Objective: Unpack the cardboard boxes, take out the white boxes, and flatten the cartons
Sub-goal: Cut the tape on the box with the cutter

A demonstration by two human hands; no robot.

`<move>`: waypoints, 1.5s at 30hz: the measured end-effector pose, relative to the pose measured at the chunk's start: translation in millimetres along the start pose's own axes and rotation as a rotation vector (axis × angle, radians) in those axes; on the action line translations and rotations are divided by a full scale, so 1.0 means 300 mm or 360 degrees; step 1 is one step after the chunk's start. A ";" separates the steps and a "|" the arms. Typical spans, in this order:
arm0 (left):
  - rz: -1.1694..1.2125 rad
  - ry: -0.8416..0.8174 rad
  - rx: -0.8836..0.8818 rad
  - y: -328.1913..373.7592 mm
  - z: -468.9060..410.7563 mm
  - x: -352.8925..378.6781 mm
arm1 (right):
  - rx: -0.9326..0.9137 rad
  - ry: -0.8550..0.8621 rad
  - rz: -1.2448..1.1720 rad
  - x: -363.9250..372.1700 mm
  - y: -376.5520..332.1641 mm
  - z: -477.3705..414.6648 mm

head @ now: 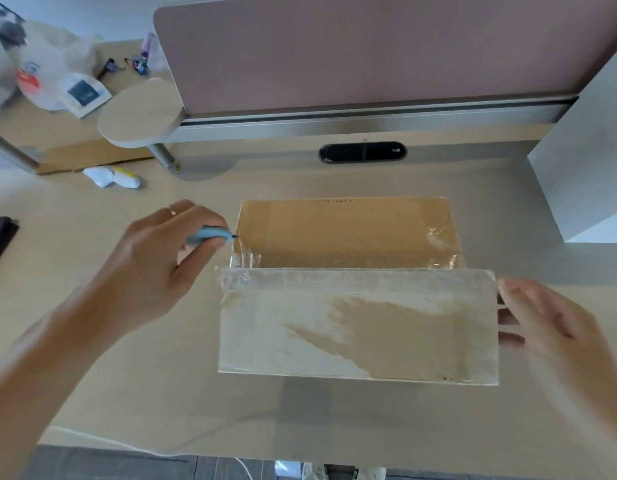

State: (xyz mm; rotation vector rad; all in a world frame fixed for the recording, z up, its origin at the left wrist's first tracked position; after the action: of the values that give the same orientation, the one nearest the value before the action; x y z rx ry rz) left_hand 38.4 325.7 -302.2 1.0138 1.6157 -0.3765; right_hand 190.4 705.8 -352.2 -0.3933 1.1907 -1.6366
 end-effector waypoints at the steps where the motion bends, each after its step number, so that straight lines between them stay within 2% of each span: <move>1: 0.0056 0.0036 -0.0035 0.030 -0.026 0.011 | -0.0014 0.0014 0.0088 -0.006 -0.008 -0.005; 4: 0.0248 0.0075 -0.0085 0.129 -0.088 0.056 | -0.0073 0.0109 0.0239 -0.029 -0.039 -0.037; 7: 0.0412 0.0202 -0.0042 0.222 -0.146 0.106 | -0.0158 0.0253 0.0109 -0.053 -0.071 -0.046; 8: 0.0446 0.0277 -0.0062 0.254 -0.165 0.128 | -0.0192 0.0223 0.0062 -0.043 -0.083 -0.031; 10: 0.0492 0.0377 -0.0115 0.334 -0.202 0.182 | -0.0127 -0.0072 -0.0158 0.017 -0.097 0.014; 12: 0.0564 0.0388 -0.0051 0.431 -0.233 0.245 | 0.0114 -0.0477 -0.0455 0.091 -0.112 0.065; 14: 0.0585 0.0327 0.0054 0.522 -0.254 0.304 | 0.0299 -0.0665 -0.0659 0.127 -0.125 0.088; 16: 0.0562 0.0259 0.0098 0.583 -0.267 0.348 | 0.0417 -0.0699 -0.0840 0.117 -0.118 0.087; 19: 0.0671 0.0111 0.0220 0.643 -0.277 0.393 | 0.0514 -0.0665 -0.0921 0.061 -0.067 0.075; 22: 0.0856 -0.0078 0.0260 0.653 -0.273 0.409 | 0.0500 -0.0481 -0.0962 -0.030 -0.003 0.049; 24: 0.0798 -0.0052 0.0173 0.605 -0.274 0.407 | 0.0496 -0.0329 -0.0847 -0.109 0.070 0.020; 26: 0.0599 -0.0019 0.0041 0.533 -0.279 0.402 | 0.0519 -0.0201 -0.0512 -0.182 0.178 -0.008; 28: 0.0413 -0.0092 -0.0062 0.474 -0.286 0.406 | 0.0572 -0.0191 -0.0173 -0.233 0.298 -0.018; 31: 0.0270 -0.0197 -0.0047 0.445 -0.290 0.426 | 0.0663 -0.0258 0.0212 -0.253 0.460 -0.024; 34: 0.0245 -0.0254 -0.0009 0.442 -0.307 0.436 | 0.0566 -0.0171 0.0449 -0.246 0.548 -0.037; 45: 0.0397 -0.0316 -0.0088 0.420 -0.336 0.429 | 0.0175 0.0015 0.0774 -0.259 0.633 -0.061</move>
State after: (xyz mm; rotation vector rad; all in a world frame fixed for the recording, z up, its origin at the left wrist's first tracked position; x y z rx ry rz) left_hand 72.4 522.7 -354.4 1.0856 1.2979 -0.2527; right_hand 311.7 785.7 -498.2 -0.0186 1.0932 -1.2717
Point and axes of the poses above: each hand's wrist, its own z-axis away from the middle knuckle, its own x-axis out of the palm, y = z × x, the point moved 1 cm from there along -z, towards the middle knuckle, and after that the axes turned 15 degrees about x, right-handed, at the moved point
